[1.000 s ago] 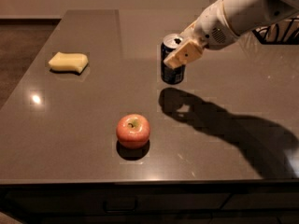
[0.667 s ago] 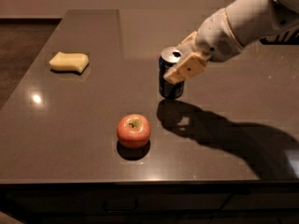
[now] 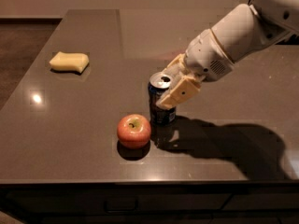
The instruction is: Move pepsi can near apple
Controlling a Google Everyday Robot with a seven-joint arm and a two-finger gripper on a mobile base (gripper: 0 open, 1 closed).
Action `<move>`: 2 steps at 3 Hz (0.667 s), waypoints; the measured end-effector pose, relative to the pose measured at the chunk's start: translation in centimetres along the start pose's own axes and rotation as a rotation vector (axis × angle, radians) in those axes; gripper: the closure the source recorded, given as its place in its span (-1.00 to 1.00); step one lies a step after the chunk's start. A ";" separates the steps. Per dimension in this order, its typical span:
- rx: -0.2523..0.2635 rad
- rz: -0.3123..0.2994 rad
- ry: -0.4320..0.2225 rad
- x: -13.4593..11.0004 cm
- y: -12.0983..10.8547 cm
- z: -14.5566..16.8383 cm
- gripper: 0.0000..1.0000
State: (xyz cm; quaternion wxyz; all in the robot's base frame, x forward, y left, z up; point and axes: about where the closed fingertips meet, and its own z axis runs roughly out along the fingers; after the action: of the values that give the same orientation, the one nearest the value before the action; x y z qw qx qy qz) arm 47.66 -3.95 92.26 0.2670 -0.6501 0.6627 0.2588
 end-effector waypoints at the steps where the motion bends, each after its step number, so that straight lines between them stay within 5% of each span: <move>1: -0.067 -0.036 0.009 0.2 1.2 1.3 0.20; 2: -0.083 -0.080 0.030 0.6 1.7 1.9 -0.25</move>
Offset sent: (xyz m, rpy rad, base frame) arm -0.0217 0.0077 -0.0272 -0.0610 -0.0197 0.1671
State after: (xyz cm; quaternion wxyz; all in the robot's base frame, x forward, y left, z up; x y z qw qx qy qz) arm 46.01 -3.00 90.45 0.2398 -0.6904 0.6288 0.2653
